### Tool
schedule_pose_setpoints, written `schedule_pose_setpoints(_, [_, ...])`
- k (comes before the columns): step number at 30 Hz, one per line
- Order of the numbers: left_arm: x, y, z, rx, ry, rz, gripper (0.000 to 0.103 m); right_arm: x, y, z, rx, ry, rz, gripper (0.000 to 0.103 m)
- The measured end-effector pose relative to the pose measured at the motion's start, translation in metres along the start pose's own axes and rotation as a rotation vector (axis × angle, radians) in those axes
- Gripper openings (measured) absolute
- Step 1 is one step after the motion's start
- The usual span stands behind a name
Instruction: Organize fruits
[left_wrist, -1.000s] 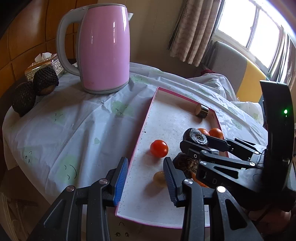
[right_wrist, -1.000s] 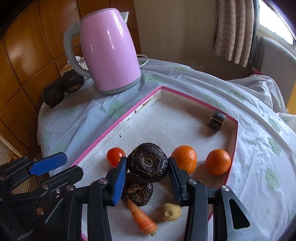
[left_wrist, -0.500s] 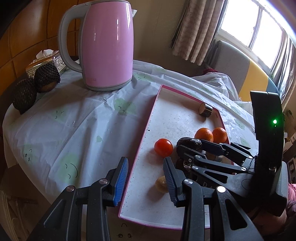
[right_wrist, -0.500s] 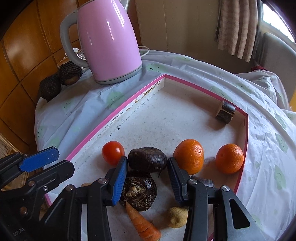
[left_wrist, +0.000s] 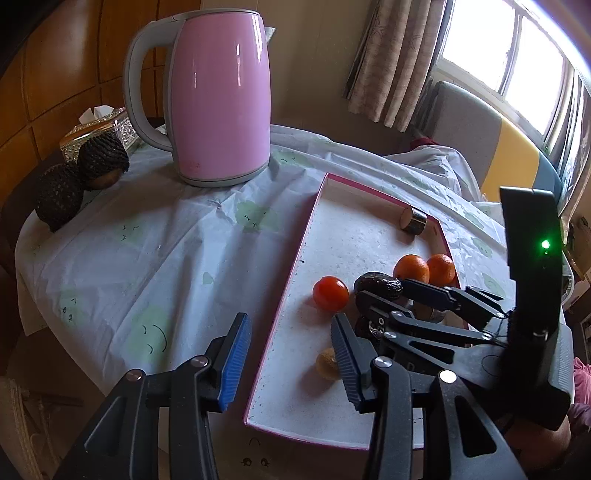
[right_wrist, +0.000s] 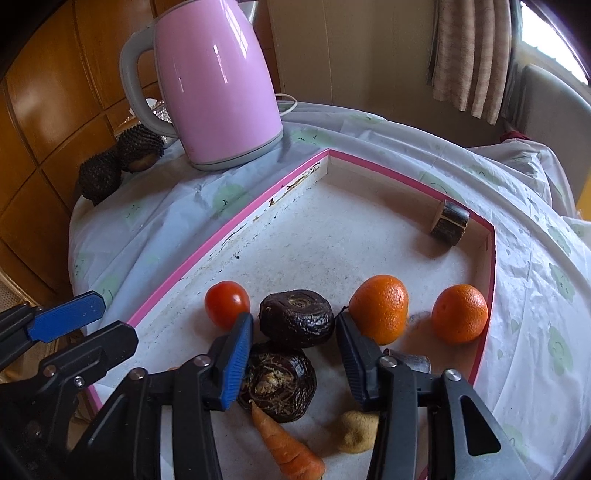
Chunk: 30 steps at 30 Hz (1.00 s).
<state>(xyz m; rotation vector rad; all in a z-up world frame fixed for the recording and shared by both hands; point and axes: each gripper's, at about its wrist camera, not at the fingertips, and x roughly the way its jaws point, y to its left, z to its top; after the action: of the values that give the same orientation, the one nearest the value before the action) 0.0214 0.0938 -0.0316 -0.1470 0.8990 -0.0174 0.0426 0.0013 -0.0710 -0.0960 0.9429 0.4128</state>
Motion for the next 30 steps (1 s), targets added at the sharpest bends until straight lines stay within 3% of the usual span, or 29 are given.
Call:
schedule_pose_setpoints(13, [-0.019, -0.008, -0.002, 0.012, -0.042, 0.012, 0.046, -0.03, -0.005, -0.011, 0.042, -0.065, -0.038, 0.06])
schedule_pose_setpoints(19, [-0.032, -0.016, 0.0, 0.032, -0.091, 0.023, 0.046, -0.058, -0.002, -0.022, 0.053, -0.136, -0.1, 0.073])
schedule_pose_setpoints(23, [-0.042, -0.025, 0.0, 0.061, -0.135, 0.035, 0.046, -0.082, -0.006, -0.037, 0.108, -0.199, -0.177, 0.089])
schedule_pose_setpoints(26, [-0.046, -0.033, -0.002, 0.081, -0.147, 0.05, 0.047, -0.096, -0.012, -0.049, 0.142, -0.232, -0.219, 0.092])
schedule_pose_setpoints(27, [-0.048, -0.036, -0.003, 0.089, -0.155, 0.063, 0.048, -0.1, -0.013, -0.053, 0.151, -0.234, -0.23, 0.093])
schedule_pose_setpoints(29, [-0.051, -0.042, -0.005, 0.102, -0.172, 0.102, 0.065, -0.105, -0.018, -0.059, 0.165, -0.24, -0.249, 0.094])
schedule_pose_setpoints(30, [-0.053, -0.044, -0.006, 0.106, -0.179, 0.116, 0.066, -0.108, -0.019, -0.062, 0.172, -0.245, -0.257, 0.094])
